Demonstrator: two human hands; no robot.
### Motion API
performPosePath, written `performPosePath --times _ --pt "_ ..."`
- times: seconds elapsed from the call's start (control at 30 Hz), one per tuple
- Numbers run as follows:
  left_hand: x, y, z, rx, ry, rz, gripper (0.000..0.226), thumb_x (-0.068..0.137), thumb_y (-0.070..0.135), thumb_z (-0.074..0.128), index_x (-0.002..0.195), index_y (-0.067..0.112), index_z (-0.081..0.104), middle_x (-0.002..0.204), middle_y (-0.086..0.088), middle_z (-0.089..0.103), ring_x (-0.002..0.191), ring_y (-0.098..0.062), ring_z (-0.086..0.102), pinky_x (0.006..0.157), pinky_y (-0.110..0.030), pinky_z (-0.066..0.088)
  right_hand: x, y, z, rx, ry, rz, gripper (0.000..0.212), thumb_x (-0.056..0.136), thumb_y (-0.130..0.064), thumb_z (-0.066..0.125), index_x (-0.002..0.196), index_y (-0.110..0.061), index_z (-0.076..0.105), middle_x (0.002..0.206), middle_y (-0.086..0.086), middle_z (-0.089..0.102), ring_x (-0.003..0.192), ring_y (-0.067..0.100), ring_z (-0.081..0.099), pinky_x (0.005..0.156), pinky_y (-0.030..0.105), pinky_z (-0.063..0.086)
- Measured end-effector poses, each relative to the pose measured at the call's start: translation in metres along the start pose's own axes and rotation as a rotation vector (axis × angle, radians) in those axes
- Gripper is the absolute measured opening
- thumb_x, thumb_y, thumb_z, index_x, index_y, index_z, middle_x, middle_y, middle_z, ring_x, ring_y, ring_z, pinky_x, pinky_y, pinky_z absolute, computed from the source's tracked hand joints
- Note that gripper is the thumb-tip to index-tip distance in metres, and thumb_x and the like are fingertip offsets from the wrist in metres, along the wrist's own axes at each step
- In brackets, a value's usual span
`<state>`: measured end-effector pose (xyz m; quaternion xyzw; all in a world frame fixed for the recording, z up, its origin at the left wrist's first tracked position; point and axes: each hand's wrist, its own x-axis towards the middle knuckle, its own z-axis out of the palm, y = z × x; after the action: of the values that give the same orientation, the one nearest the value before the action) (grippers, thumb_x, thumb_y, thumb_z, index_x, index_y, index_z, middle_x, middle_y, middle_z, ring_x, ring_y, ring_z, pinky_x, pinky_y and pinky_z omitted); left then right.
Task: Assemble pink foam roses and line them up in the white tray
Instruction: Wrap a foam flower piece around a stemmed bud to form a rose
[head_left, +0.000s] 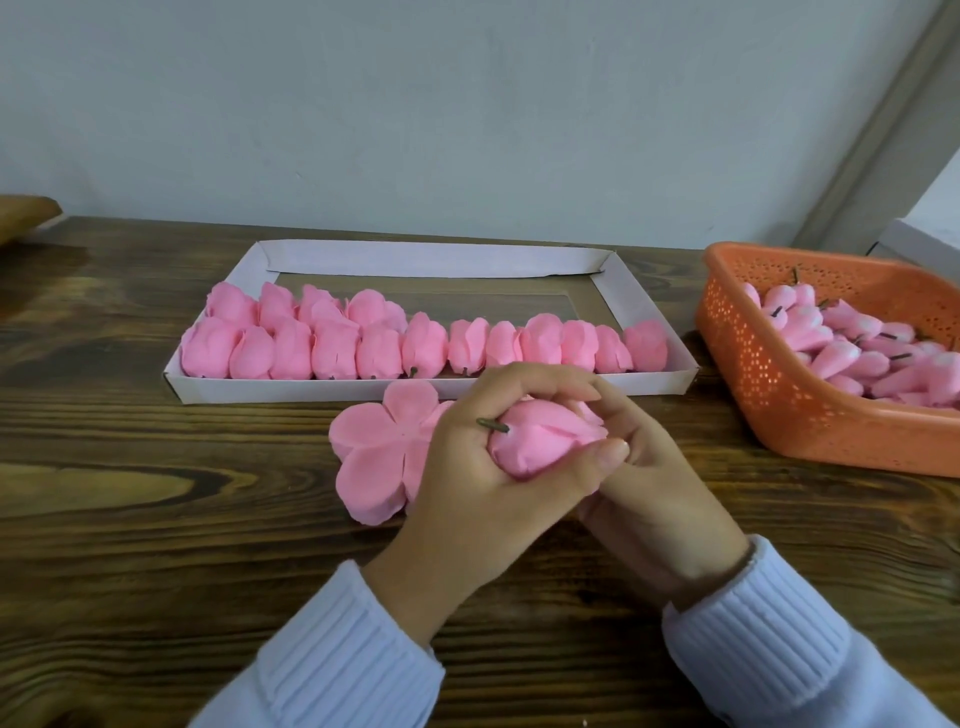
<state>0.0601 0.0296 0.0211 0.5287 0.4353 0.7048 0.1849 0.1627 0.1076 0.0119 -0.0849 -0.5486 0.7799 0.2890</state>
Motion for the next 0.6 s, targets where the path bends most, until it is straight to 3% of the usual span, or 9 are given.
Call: performPosePath --times 0.07,0.13,0.2,0.33,0.43,0.5,0.6 --pt "0.000 0.000 0.001 0.038 0.021 0.022 0.016 0.074 0.017 0.073 0.088 0.018 0.065 0.091 0.008 0.071 0.090 -0.014 0.068 0.077 -0.025 0.053 -0.001 0.000 0.000 -0.019 -0.029 -0.004 0.052 0.070 -0.012 0.082 0.117 -0.007 0.061 0.099 0.027 0.058 0.093 0.041 0.046 0.082 0.049 0.032" --pt "0.000 -0.001 0.000 0.078 0.064 0.022 0.010 0.076 0.018 0.070 0.083 0.021 0.064 0.085 0.014 0.069 0.085 -0.007 0.067 0.073 -0.017 0.050 -0.001 -0.003 0.000 -0.082 -0.006 -0.027 0.045 0.076 -0.001 0.072 0.118 -0.011 0.060 0.096 0.019 0.066 0.084 0.033 0.060 0.074 0.035 0.049" --pt "0.001 -0.003 -0.002 0.149 0.137 0.000 0.008 0.077 0.022 0.070 0.080 0.025 0.063 0.079 0.016 0.068 0.081 -0.005 0.066 0.072 -0.015 0.049 0.000 -0.007 -0.003 -0.174 0.068 -0.099 0.048 0.077 0.010 0.062 0.120 -0.012 0.056 0.092 0.008 0.071 0.080 0.016 0.069 0.064 0.019 0.053" --pt "0.003 -0.007 -0.005 0.268 0.201 -0.070 0.008 0.077 0.020 0.071 0.078 0.021 0.063 0.076 0.016 0.067 0.077 -0.002 0.065 0.068 -0.012 0.047 0.001 -0.013 -0.010 -0.405 0.319 -0.347 0.031 0.077 0.002 0.059 0.104 -0.013 0.061 0.097 0.000 0.070 0.092 0.017 0.068 0.078 0.025 0.054" --pt "0.000 -0.009 -0.003 0.393 0.128 -0.109 0.010 0.073 0.027 0.069 0.080 0.022 0.064 0.076 0.010 0.067 0.075 -0.008 0.064 0.064 -0.021 0.050 -0.002 -0.011 -0.006 -0.659 0.261 -0.539 0.014 0.083 -0.011 0.065 0.095 -0.018 0.066 0.102 -0.003 0.067 0.106 0.011 0.062 0.086 0.023 0.049" --pt "-0.002 -0.011 -0.001 0.458 0.041 -0.112 0.014 0.070 0.021 0.068 0.083 0.020 0.062 0.071 0.005 0.064 0.070 -0.011 0.063 0.061 -0.028 0.051 -0.004 -0.007 0.000 -0.762 0.219 -0.559 0.009 0.081 -0.020 0.067 0.088 -0.025 0.071 0.107 -0.004 0.065 0.110 0.014 0.060 0.091 0.025 0.046" --pt "-0.001 -0.014 0.001 0.564 -0.054 -0.070 0.024 0.069 0.004 0.067 0.077 0.021 0.052 0.064 0.011 0.052 0.062 -0.005 0.052 0.056 -0.021 0.044 -0.003 -0.001 0.004 -0.813 0.213 -0.518 0.009 0.076 -0.021 0.070 0.083 -0.026 0.073 0.107 -0.004 0.066 0.107 0.009 0.062 0.091 0.020 0.044"
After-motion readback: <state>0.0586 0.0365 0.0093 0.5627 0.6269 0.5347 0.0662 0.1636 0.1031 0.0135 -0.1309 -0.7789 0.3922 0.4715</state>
